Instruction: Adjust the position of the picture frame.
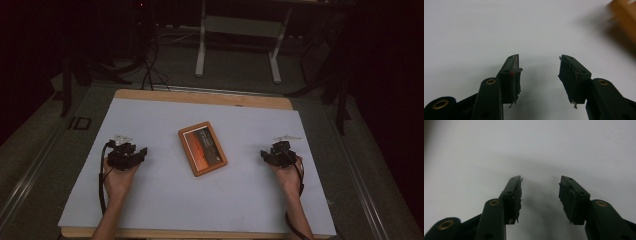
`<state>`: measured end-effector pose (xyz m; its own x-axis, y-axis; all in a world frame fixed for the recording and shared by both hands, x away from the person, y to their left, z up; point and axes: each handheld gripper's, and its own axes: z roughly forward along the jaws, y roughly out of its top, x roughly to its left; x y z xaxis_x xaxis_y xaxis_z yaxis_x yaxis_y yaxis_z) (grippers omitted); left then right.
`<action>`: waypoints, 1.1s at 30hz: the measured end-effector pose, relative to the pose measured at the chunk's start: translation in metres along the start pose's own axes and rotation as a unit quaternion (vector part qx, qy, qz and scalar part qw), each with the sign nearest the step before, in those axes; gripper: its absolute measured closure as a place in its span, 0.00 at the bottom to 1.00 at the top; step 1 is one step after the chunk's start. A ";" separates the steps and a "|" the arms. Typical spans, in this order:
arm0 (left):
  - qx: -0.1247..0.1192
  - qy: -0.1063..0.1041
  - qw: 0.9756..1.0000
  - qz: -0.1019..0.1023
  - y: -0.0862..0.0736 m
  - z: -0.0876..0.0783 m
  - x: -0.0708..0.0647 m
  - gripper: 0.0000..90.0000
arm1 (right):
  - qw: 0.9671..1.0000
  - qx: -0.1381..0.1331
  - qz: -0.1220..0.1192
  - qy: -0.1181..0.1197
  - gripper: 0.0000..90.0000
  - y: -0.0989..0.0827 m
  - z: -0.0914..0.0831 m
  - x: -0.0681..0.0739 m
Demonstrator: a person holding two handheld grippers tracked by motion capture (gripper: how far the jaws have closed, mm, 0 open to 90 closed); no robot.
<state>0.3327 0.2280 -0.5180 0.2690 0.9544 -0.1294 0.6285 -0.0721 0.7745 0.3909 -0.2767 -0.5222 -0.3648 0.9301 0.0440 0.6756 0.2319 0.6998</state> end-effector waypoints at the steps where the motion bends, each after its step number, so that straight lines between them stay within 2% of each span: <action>1: 0.001 -0.019 1.000 -0.004 0.001 -0.001 -0.001 0.60 | 1.000 -0.003 -0.004 0.012 0.59 0.001 -0.001 0.004; 2: 0.001 -0.019 1.000 -0.004 0.001 -0.001 -0.001 0.60 | 1.000 -0.003 -0.004 0.012 0.59 0.001 -0.001 0.004; 3: 0.003 -0.028 1.000 -0.005 0.001 -0.002 -0.003 0.61 | 1.000 -0.007 -0.006 0.025 0.60 0.002 -0.003 0.008; 4: 0.010 -0.037 0.999 -0.002 0.002 -0.002 -0.004 0.61 | 1.000 -0.007 -0.006 0.025 0.60 0.002 -0.003 0.008; 7: 0.020 -0.047 0.999 0.019 0.003 -0.001 -0.013 0.60 | 0.999 -0.012 -0.012 0.048 0.60 0.004 -0.004 0.015; 9: 0.027 -0.049 0.998 0.029 0.004 0.000 -0.017 0.55 | 0.997 -0.016 -0.016 0.068 0.58 0.006 -0.005 0.023; 11: 0.030 -0.053 0.998 0.035 0.005 0.001 -0.021 0.54 | 0.997 -0.016 -0.019 0.073 0.58 0.007 -0.005 0.026; 13: 0.032 -0.058 0.997 0.035 0.006 0.001 -0.022 0.53 | 0.995 -0.015 -0.036 0.089 0.58 0.010 -0.004 0.036; 14: 0.030 -0.060 0.997 0.032 0.006 0.000 -0.023 0.53 | 0.995 -0.015 -0.036 0.089 0.58 0.010 -0.004 0.036; 16: 0.021 -0.056 0.998 0.029 0.006 -0.002 -0.024 0.53 | 0.994 -0.016 -0.050 0.101 0.59 0.013 -0.005 0.043; 19: 0.015 -0.070 0.997 0.018 0.007 -0.005 -0.024 0.54 | 0.991 -0.020 -0.072 0.109 0.60 0.020 -0.006 0.054; 22: 0.020 -0.074 0.997 0.020 0.008 -0.005 -0.026 0.54 | 0.989 -0.026 -0.093 0.109 0.60 0.028 -0.008 0.064; 25: 0.020 -0.083 0.996 0.020 0.010 -0.005 -0.028 0.53 | 0.987 -0.027 -0.102 0.125 0.60 0.034 -0.006 0.072; 30: 0.035 -0.089 0.995 0.030 0.011 -0.003 -0.034 0.53 | 0.984 -0.027 -0.115 0.133 0.59 0.041 -0.003 0.086; 33: 0.033 -0.098 0.994 0.031 0.014 -0.003 -0.036 0.53 | 0.982 -0.026 -0.126 0.140 0.59 0.042 0.003 0.097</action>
<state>0.3292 0.1932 -0.5005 0.4414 0.8735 -0.2053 0.6515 -0.1546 0.7428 0.3859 -0.1762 -0.4907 -0.6829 0.7285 0.0541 0.5105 0.4229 0.7487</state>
